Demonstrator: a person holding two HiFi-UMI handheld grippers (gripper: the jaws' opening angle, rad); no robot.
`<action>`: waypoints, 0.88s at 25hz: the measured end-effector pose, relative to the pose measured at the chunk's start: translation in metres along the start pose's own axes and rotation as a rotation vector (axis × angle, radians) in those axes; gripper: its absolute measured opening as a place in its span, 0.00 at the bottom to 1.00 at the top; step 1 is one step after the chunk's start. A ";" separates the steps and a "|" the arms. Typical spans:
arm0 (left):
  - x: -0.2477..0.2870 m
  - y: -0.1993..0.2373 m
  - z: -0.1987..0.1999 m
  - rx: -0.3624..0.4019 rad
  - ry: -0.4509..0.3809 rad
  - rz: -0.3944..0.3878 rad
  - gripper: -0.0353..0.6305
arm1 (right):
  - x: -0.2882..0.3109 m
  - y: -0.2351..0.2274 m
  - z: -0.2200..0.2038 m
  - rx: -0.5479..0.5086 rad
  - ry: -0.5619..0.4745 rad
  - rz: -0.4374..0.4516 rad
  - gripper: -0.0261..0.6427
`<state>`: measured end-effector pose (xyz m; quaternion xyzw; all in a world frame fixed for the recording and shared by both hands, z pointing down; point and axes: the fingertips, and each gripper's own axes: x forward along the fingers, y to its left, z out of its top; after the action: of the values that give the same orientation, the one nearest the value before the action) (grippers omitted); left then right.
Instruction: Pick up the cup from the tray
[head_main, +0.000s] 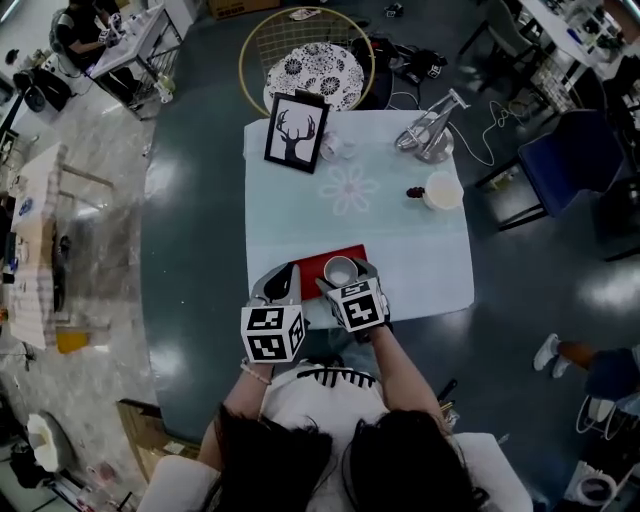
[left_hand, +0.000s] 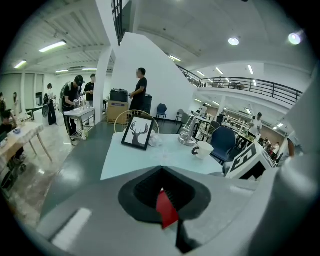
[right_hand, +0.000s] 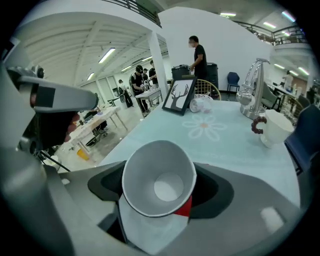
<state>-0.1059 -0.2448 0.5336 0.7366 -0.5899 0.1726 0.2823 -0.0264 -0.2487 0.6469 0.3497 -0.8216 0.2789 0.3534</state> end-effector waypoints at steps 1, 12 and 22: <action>0.002 -0.005 0.000 0.006 0.004 -0.011 0.05 | -0.004 -0.010 0.001 0.015 -0.009 -0.019 0.63; 0.033 -0.046 0.010 0.061 0.021 -0.086 0.05 | -0.043 -0.119 0.004 0.143 -0.060 -0.194 0.63; 0.061 -0.066 0.019 0.062 0.047 -0.094 0.05 | -0.047 -0.175 -0.005 0.195 -0.042 -0.234 0.63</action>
<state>-0.0281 -0.2939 0.5409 0.7675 -0.5423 0.1948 0.2809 0.1343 -0.3321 0.6505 0.4815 -0.7514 0.3071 0.3306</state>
